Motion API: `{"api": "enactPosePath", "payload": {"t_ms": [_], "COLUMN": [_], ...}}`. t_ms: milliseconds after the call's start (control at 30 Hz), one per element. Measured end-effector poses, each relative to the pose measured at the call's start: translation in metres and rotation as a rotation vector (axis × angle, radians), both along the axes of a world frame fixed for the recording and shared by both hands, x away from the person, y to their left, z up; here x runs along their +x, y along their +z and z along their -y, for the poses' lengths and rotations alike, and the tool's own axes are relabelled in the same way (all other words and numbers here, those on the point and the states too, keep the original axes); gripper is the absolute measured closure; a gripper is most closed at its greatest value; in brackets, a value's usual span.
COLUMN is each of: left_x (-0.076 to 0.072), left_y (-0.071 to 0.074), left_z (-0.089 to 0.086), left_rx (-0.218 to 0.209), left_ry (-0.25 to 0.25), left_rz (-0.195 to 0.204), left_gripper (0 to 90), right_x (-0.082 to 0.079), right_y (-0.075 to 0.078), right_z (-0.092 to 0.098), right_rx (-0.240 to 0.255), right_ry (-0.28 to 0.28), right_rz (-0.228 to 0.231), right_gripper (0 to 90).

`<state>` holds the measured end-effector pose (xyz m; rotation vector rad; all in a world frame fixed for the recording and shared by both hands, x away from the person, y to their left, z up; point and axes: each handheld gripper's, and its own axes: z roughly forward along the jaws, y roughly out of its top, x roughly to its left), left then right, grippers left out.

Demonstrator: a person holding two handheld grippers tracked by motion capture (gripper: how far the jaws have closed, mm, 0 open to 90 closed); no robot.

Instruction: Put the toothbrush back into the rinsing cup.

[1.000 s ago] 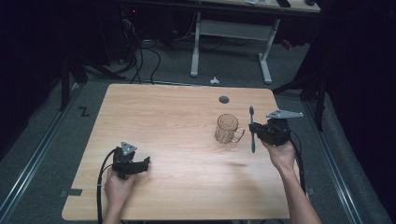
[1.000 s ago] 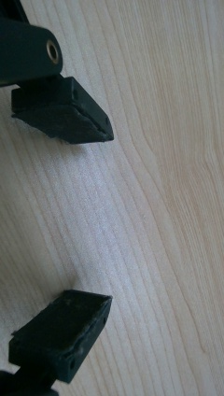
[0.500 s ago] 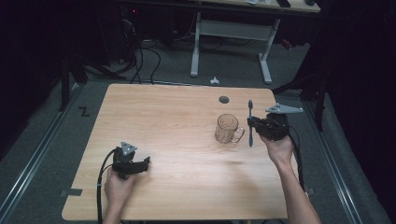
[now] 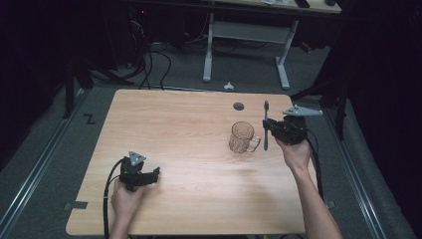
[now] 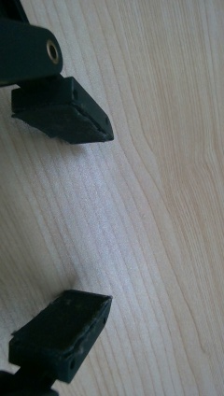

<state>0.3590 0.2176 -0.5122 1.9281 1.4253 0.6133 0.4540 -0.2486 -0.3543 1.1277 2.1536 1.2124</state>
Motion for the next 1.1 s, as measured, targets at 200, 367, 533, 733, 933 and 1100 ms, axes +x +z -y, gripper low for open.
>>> {"api": "enactPosePath", "payload": {"t_ms": [200, 367, 533, 733, 933, 1100], "left_x": [0.000, 0.000, 0.000, 0.000, 0.000, 0.000], "left_y": [0.000, 0.000, 0.000, 0.000, 0.000, 0.000], "left_z": [0.000, 0.000, 0.000, 0.000, 0.000, 0.000], "left_rx": [0.000, 0.000, 0.000, 0.001, 0.000, 0.000], "left_ry": [0.000, 0.000, 0.000, 0.001, 0.000, 0.000], "left_rz": [0.000, 0.000, 0.000, -0.001, 0.000, 0.000], "left_gripper": [18.2, 18.2, 18.2, 18.2, 18.2, 18.2], "right_x": [0.004, 0.008, 0.013, 0.017, 0.021, 0.025], "right_y": [0.002, 0.005, 0.007, 0.011, 0.009, 0.008], "right_z": [-0.003, -0.005, -0.007, -0.012, -0.015, -0.017], "right_rx": [0.002, 0.015, 0.013, 0.015, 0.020, 0.018], "right_ry": [-0.002, -0.001, -0.006, -0.007, -0.011, -0.016], "right_rz": [0.014, 0.025, 0.031, 0.041, 0.045, 0.047], "right_gripper": [79.5, 79.6, 79.6, 79.5, 79.6, 79.5]}}
